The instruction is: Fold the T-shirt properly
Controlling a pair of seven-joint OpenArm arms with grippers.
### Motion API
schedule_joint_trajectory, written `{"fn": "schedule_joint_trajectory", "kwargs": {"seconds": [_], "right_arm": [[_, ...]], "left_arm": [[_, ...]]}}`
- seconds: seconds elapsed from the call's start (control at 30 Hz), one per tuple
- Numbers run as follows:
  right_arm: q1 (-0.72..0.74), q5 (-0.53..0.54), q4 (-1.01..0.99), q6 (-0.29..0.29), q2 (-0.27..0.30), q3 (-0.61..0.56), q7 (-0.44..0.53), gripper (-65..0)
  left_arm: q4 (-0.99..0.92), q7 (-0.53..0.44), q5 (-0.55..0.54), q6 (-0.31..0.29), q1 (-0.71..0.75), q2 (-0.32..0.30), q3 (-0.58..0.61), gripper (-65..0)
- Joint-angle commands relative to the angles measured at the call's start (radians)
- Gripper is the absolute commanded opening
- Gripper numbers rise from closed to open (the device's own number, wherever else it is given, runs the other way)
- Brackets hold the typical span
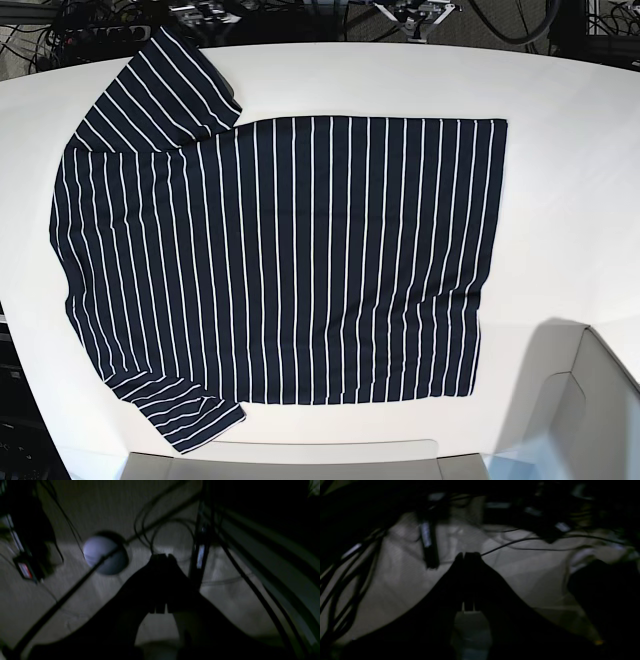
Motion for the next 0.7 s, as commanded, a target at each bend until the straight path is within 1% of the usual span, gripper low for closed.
{"fn": "schedule_joint_trajectory", "kwargs": {"seconds": [0.0, 0.03, 0.1, 0.2, 0.33, 0.43, 0.5, 0.57, 0.6, 0.63, 0.67], "right_arm": [[-0.029, 0.021, -0.002, 0.005, 0.015, 0.003, 0.021, -64.9], [-0.052, 0.041, -0.002, 0.005, 0.026, -0.002, 0.064, -64.9], [-0.095, 0.057, 0.000, 0.005, 0.030, -0.002, 0.156, -64.8], [-0.172, 0.055, -0.003, 0.005, 0.061, -0.007, 0.367, -64.8], [-0.253, 0.055, -0.005, 0.005, 0.064, -0.007, 0.588, -64.8], [-0.319, 0.057, -0.006, 0.005, 0.064, -0.001, 0.781, -64.7], [-0.353, 0.058, -0.006, 0.005, 0.065, -0.001, 0.890, -64.7], [-0.388, 0.058, -0.006, 0.005, 0.073, 0.001, 1.020, -64.7], [-0.408, 0.058, -0.006, 0.005, 0.075, 0.001, 1.088, -64.7], [-0.425, 0.058, -0.002, 0.005, 0.075, 0.001, 1.141, -64.7], [-0.440, 0.058, 0.009, 0.005, 0.072, 0.001, 1.138, -64.7]], "left_arm": [[-0.001, -0.059, -0.002, 0.002, 0.029, -0.012, -0.003, -64.7], [-0.004, -0.132, -0.002, 0.002, 0.052, -0.029, -0.005, -64.7], [-0.004, -0.257, -0.003, 0.002, 0.104, -0.041, -0.005, -64.6], [-0.006, -0.487, -0.003, 0.002, 0.177, -0.046, -0.005, -64.6], [-0.007, -0.708, -0.003, 0.002, 0.244, -0.046, -0.005, -64.6], [-0.007, -0.913, -0.003, 0.002, 0.292, -0.049, -0.005, -64.6], [-0.007, -1.036, -0.003, 0.002, 0.322, -0.070, -0.005, -64.6], [-0.007, -1.182, -0.003, 0.002, 0.347, -0.076, -0.005, -64.6], [0.001, -1.233, -0.003, 0.002, 0.359, -0.078, -0.005, -64.6], [0.031, -1.211, -0.003, 0.002, 0.381, -0.078, -0.003, -64.6], [0.057, -1.200, -0.003, 0.002, 0.391, -0.083, -0.003, -64.6]]}}
